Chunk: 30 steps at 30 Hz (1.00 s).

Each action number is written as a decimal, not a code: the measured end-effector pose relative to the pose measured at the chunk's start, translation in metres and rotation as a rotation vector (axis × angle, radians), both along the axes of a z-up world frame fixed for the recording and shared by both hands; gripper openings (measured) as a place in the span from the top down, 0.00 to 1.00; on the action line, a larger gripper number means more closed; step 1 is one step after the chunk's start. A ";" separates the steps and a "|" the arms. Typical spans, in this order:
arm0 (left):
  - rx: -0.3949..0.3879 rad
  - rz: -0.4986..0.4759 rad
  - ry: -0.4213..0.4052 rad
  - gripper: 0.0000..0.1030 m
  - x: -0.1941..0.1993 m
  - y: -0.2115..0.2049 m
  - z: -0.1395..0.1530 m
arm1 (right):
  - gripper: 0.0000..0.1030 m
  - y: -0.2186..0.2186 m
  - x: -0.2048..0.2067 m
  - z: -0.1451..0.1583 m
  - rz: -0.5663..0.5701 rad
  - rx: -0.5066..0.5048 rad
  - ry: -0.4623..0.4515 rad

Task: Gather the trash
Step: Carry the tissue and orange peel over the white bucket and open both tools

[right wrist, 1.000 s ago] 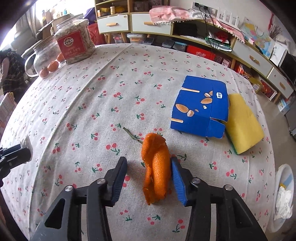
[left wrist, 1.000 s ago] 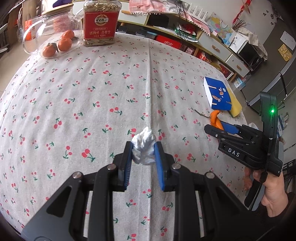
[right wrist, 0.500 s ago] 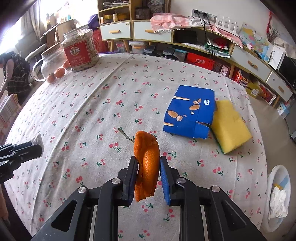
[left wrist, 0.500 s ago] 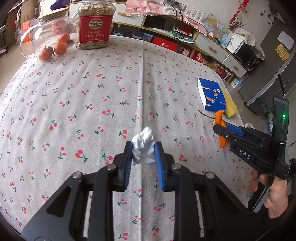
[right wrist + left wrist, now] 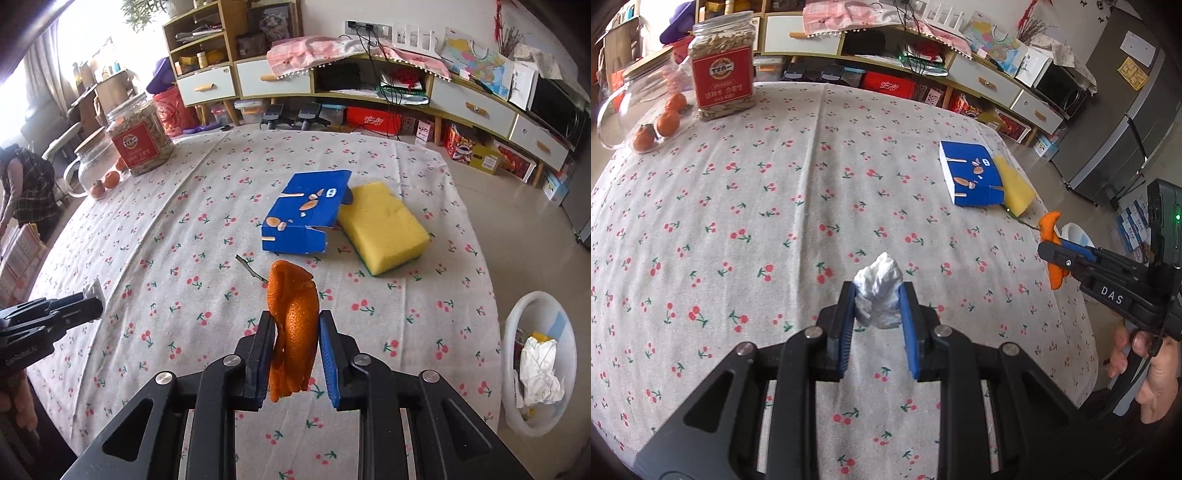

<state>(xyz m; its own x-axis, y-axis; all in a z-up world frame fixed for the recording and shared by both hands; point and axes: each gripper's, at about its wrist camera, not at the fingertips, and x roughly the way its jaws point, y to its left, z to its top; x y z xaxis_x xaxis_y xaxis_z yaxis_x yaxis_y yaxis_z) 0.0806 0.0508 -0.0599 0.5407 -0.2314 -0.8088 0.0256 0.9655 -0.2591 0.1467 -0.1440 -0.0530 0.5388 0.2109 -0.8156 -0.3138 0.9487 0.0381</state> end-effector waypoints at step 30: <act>-0.034 -0.358 -0.040 0.75 0.037 -0.228 0.024 | 0.76 -0.208 -0.036 0.029 -0.349 0.136 -0.046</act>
